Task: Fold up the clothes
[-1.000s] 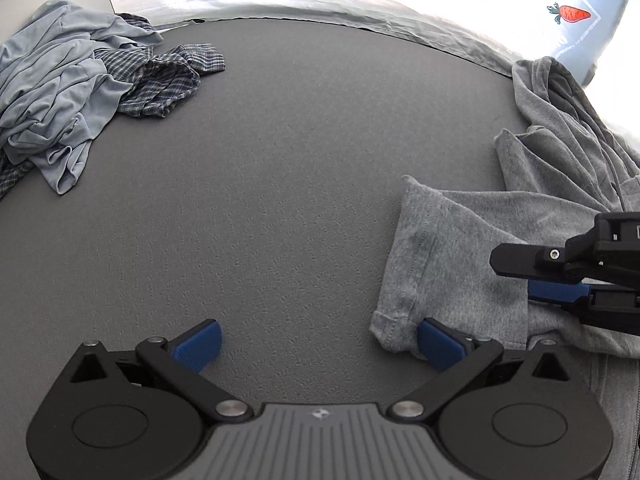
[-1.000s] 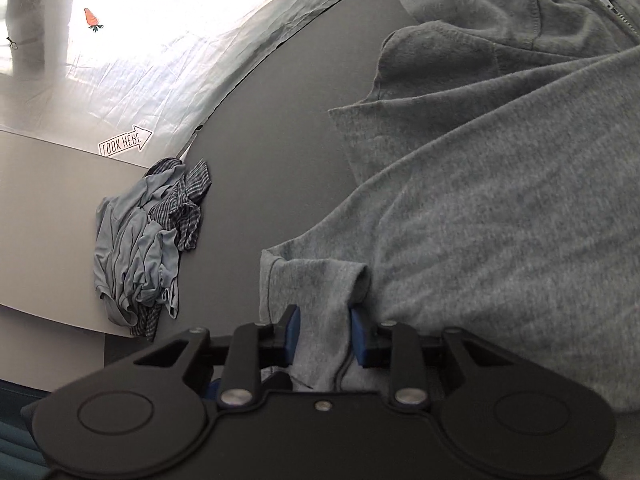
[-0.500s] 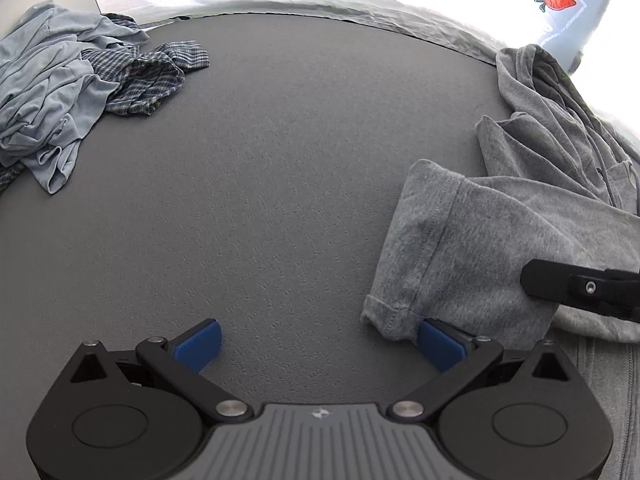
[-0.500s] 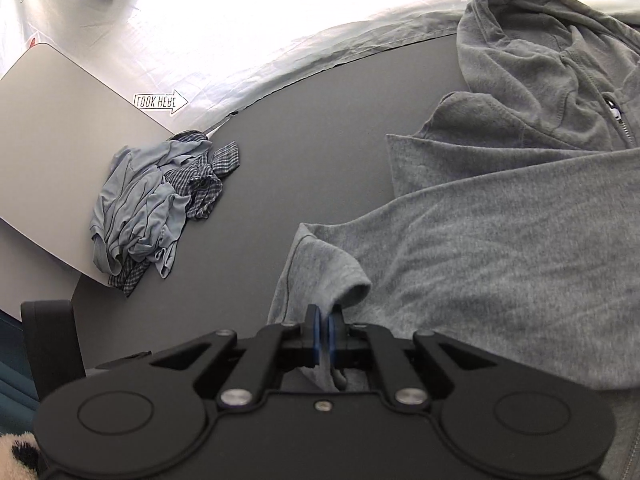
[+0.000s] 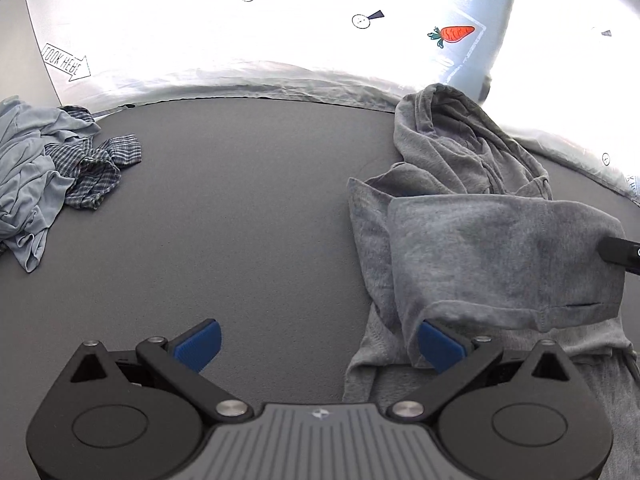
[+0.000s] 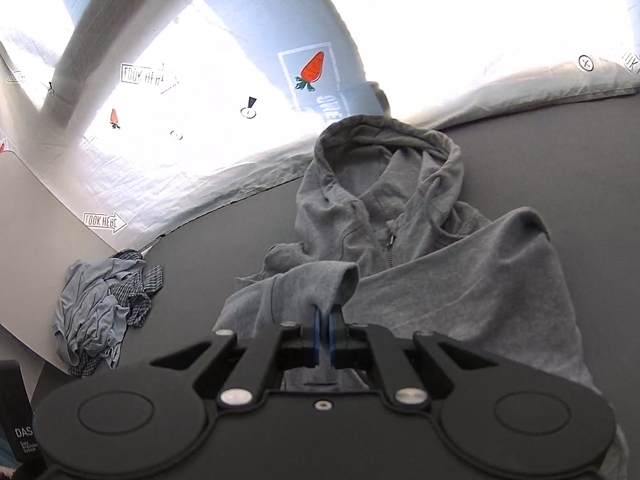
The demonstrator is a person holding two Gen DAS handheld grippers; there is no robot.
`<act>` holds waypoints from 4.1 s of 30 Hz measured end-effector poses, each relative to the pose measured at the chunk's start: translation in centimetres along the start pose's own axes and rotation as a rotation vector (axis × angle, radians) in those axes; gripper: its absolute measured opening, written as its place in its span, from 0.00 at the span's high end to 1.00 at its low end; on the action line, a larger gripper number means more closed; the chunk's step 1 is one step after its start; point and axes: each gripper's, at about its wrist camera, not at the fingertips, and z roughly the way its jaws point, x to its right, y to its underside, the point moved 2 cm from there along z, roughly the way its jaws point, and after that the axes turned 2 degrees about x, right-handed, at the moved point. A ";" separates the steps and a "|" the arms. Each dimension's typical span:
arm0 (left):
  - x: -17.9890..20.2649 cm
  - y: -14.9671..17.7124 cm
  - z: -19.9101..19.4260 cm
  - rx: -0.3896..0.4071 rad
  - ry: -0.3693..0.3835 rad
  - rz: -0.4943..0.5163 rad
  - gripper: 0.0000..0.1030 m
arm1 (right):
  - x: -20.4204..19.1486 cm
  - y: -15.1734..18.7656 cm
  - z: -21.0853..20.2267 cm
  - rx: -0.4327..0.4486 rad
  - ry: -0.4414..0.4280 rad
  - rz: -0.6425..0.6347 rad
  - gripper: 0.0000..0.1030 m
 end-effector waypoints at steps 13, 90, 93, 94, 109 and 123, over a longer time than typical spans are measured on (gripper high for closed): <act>6.7 -0.2 4.6 -0.048 -0.071 0.238 0.00 | 9.4 0.2 0.2 -0.074 0.236 -0.011 0.87; 7.2 -19.9 7.5 0.247 -0.071 0.121 0.00 | 5.0 -13.8 5.5 0.322 0.732 -0.549 0.00; 9.4 -18.6 9.2 0.196 -0.029 0.183 0.00 | 5.4 -13.6 5.3 0.310 0.744 -0.547 0.00; 10.2 -18.4 10.2 0.181 -0.020 0.205 0.00 | 5.7 -13.6 5.4 0.307 0.747 -0.541 0.00; 20.7 -20.4 26.8 0.171 0.020 0.554 0.00 | 9.4 -14.6 10.4 0.297 0.789 -0.529 0.00; 14.3 -20.4 14.4 0.357 -0.118 0.472 0.00 | 6.6 -14.2 6.3 0.371 0.759 -0.562 0.00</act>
